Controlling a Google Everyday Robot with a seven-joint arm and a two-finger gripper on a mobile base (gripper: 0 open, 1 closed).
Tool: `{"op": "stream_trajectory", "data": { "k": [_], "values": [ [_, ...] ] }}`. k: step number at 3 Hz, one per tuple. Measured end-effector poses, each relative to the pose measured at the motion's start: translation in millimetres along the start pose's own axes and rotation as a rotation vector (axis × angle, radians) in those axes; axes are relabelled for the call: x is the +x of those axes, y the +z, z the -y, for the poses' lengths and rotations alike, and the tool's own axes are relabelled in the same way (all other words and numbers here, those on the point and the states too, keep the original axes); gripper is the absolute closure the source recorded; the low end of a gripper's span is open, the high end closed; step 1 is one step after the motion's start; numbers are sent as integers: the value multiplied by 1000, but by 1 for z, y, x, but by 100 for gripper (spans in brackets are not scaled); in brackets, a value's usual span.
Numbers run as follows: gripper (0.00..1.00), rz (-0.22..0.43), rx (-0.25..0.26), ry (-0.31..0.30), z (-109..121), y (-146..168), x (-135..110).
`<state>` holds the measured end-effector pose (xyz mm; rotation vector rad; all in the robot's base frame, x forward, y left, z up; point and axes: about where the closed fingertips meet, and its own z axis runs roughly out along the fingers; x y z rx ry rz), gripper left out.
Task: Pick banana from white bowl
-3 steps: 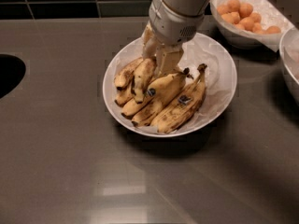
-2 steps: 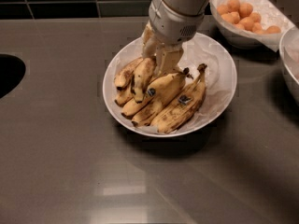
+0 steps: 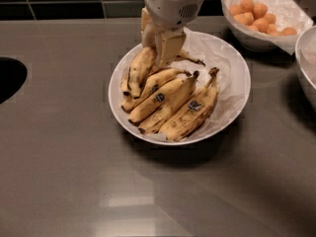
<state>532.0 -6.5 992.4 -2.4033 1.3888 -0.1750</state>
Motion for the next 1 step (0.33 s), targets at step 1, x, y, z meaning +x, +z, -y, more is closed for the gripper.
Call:
{"op": "stream_trajectory", "data": {
  "k": [1],
  "values": [
    [100, -2, 0, -2, 1, 0, 0]
  ]
}}
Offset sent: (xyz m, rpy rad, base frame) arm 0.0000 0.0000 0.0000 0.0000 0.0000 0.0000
